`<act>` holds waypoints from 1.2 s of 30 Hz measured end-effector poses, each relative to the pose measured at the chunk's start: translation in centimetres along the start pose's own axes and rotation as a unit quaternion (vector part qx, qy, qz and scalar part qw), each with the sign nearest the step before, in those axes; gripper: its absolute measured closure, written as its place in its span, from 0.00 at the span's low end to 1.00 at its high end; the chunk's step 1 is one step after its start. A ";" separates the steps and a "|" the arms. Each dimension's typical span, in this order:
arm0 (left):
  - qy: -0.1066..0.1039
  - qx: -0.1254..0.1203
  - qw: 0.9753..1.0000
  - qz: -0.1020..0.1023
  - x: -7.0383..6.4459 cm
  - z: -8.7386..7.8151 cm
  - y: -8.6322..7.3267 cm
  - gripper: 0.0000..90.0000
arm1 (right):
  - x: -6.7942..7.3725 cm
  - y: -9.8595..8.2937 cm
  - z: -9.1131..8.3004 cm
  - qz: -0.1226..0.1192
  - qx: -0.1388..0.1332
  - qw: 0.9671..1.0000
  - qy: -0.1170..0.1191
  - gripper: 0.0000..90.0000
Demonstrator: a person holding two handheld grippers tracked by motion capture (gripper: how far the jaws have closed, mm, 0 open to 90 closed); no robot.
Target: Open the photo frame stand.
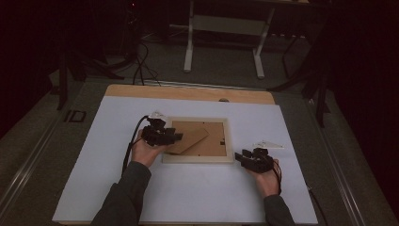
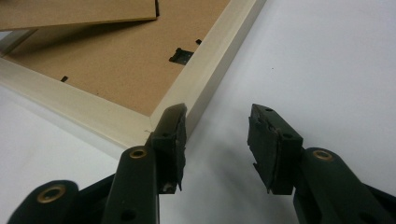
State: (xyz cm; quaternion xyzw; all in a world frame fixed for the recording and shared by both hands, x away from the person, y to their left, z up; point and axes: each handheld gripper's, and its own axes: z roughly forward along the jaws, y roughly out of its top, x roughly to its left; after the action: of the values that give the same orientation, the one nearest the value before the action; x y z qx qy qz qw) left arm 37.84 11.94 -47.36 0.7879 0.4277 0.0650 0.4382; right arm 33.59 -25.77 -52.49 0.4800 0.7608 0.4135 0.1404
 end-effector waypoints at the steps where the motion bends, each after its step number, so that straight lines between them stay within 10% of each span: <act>1: -0.001 0.001 1.000 -0.001 0.0 0.1 0.0 0.60 | 0.0 0.0 0.0 0.000 0.000 1.000 0.000 0.62; 36: -0.008 0.032 0.999 -0.008 0.3 3.0 0.1 0.55 | 0.0 0.0 0.0 0.000 -0.001 1.000 0.003 0.62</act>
State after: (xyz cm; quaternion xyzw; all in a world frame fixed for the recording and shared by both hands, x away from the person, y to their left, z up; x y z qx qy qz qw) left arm 39.51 10.27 -49.21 0.7988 0.4321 0.0413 0.4166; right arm 33.62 -25.77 -52.49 0.4787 0.7608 0.4159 0.1381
